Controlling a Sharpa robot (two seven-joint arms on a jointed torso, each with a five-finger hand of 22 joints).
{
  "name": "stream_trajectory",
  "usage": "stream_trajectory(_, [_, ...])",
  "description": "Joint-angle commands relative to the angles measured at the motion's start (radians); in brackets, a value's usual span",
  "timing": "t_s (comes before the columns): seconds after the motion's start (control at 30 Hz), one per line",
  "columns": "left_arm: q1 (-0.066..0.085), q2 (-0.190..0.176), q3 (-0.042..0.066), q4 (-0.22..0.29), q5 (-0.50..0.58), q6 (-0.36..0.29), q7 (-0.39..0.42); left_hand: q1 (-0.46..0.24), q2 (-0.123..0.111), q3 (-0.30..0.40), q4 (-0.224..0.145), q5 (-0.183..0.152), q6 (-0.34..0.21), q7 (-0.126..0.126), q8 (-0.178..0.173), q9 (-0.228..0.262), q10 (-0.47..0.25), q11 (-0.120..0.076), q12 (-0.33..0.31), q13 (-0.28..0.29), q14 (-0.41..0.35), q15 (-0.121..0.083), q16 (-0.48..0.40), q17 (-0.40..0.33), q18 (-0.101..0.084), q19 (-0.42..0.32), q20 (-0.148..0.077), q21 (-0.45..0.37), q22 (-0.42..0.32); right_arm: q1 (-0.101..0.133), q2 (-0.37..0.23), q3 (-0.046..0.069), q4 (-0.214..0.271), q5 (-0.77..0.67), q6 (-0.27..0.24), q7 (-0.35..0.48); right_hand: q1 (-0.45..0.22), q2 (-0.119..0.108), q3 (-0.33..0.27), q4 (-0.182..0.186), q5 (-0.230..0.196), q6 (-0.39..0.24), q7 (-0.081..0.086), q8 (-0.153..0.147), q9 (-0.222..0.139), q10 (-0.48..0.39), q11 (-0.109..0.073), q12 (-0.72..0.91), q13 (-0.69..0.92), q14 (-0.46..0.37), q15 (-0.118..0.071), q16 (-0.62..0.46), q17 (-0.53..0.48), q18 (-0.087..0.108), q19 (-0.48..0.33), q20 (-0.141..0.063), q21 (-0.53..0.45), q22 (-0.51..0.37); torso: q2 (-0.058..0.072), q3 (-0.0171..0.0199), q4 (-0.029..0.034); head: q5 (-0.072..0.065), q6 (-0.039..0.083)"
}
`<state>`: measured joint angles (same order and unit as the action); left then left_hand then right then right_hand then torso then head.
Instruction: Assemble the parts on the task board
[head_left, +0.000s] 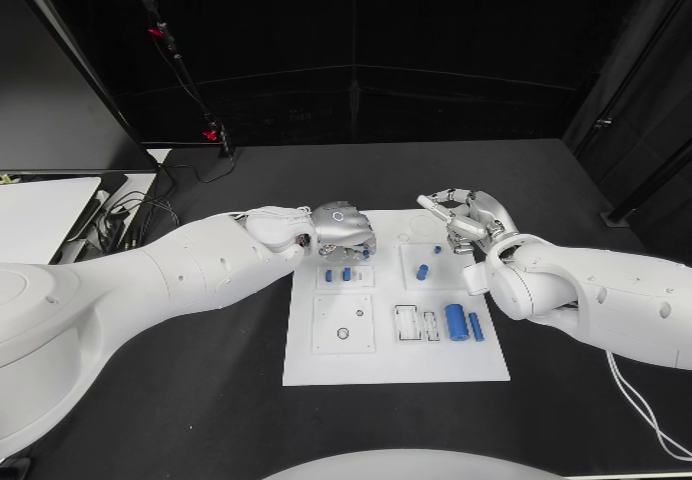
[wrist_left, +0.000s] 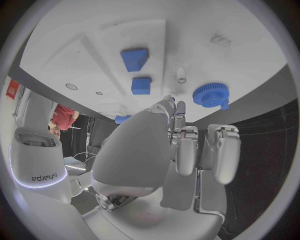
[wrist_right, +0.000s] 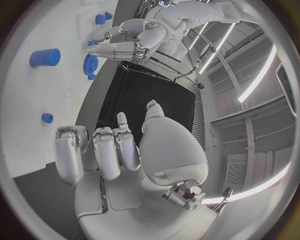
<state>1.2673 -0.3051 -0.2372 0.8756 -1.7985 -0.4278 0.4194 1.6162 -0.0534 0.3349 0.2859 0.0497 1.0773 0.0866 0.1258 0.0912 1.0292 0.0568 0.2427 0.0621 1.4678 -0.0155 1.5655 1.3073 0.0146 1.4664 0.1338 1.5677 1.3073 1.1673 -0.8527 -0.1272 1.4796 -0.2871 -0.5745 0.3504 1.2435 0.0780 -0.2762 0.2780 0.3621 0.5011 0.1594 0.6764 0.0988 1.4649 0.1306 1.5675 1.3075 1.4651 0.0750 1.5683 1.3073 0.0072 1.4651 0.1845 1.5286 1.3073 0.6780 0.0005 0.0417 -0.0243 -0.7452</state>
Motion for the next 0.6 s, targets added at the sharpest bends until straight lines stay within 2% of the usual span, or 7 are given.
stream_trajectory(0.03, [0.019, -0.016, 0.002, 0.025, -0.005, -0.096, 0.024, -0.007, 0.002, 0.001, 0.004, 0.003, 0.015, 0.015, 0.002, 0.004, 0.008, 0.001, -0.007, -0.001, 0.103, 0.006, 0.005, 0.263, -0.015, 0.104, -0.009, 0.003, 0.263, 0.002, -0.001, 0.001, 0.002, 0.001, 0.002, 0.003, 0.003, 0.009, 0.002, 0.003, 0.004, 0.004, 0.054, -0.003, -0.001, 0.106, 0.008, 0.003, 0.263, 0.106, 0.004, 0.002, 0.263, 0.011, 0.054, 0.005, -0.006, 0.237, 0.000, 0.0006, -0.0003, 0.003, 0.003])
stream_trajectory(0.17, [0.041, -0.045, 0.002, 0.064, -0.005, -0.087, 0.014, -0.009, 0.002, 0.000, 0.005, 0.003, 0.015, 0.015, 0.001, 0.004, 0.009, 0.001, -0.009, -0.001, 0.103, 0.007, 0.005, 0.263, -0.015, 0.104, -0.009, 0.003, 0.263, 0.002, -0.002, 0.000, 0.002, 0.001, 0.002, 0.003, 0.003, 0.009, 0.002, 0.003, 0.004, 0.004, 0.054, -0.003, -0.001, 0.106, 0.008, 0.003, 0.263, 0.106, 0.004, 0.002, 0.263, 0.011, 0.054, 0.005, -0.006, 0.237, -0.001, 0.0015, 0.0012, 0.003, 0.004])
stream_trajectory(0.27, [0.051, -0.068, 0.002, 0.090, -0.005, -0.072, 0.006, -0.013, 0.002, 0.000, 0.006, 0.003, 0.013, 0.015, -0.001, 0.004, 0.008, 0.002, -0.012, -0.001, 0.103, 0.007, 0.005, 0.263, -0.015, 0.104, -0.009, 0.003, 0.263, 0.002, -0.003, 0.000, 0.000, 0.001, 0.002, 0.003, 0.003, 0.009, 0.002, 0.003, 0.004, 0.004, 0.054, -0.004, -0.002, 0.106, 0.008, 0.003, 0.263, 0.106, 0.004, 0.002, 0.263, 0.011, 0.053, 0.005, -0.006, 0.236, -0.001, 0.0022, 0.0025, 0.005, 0.005])
stream_trajectory(0.4, [0.057, -0.098, 0.002, 0.115, -0.005, -0.039, -0.003, -0.016, 0.002, 0.001, 0.006, 0.003, 0.010, 0.016, -0.004, 0.003, 0.007, 0.003, -0.017, -0.002, 0.103, 0.007, 0.005, 0.263, -0.015, 0.104, -0.010, 0.003, 0.263, 0.002, -0.002, 0.000, 0.000, 0.001, 0.004, 0.004, 0.003, 0.009, 0.002, 0.003, 0.004, 0.004, 0.054, -0.004, -0.002, 0.106, 0.008, 0.003, 0.263, 0.106, 0.004, 0.002, 0.263, 0.011, 0.053, 0.005, -0.006, 0.236, 0.000, 0.0016, 0.0038, 0.010, 0.008])
stream_trajectory(0.6, [0.060, -0.146, 0.001, 0.151, -0.005, 0.010, -0.018, -0.020, 0.002, 0.002, 0.006, 0.002, 0.005, 0.017, -0.008, 0.001, 0.006, 0.004, -0.023, -0.002, 0.103, 0.009, 0.005, 0.263, -0.015, 0.104, -0.010, 0.003, 0.263, 0.001, -0.002, 0.000, -0.001, 0.001, 0.005, 0.004, 0.003, 0.009, 0.002, 0.003, 0.004, 0.004, 0.054, -0.004, -0.002, 0.106, 0.008, 0.003, 0.263, 0.106, 0.004, 0.002, 0.263, 0.011, 0.053, 0.005, -0.006, 0.236, 0.000, 0.0000, 0.0012, 0.014, 0.007])
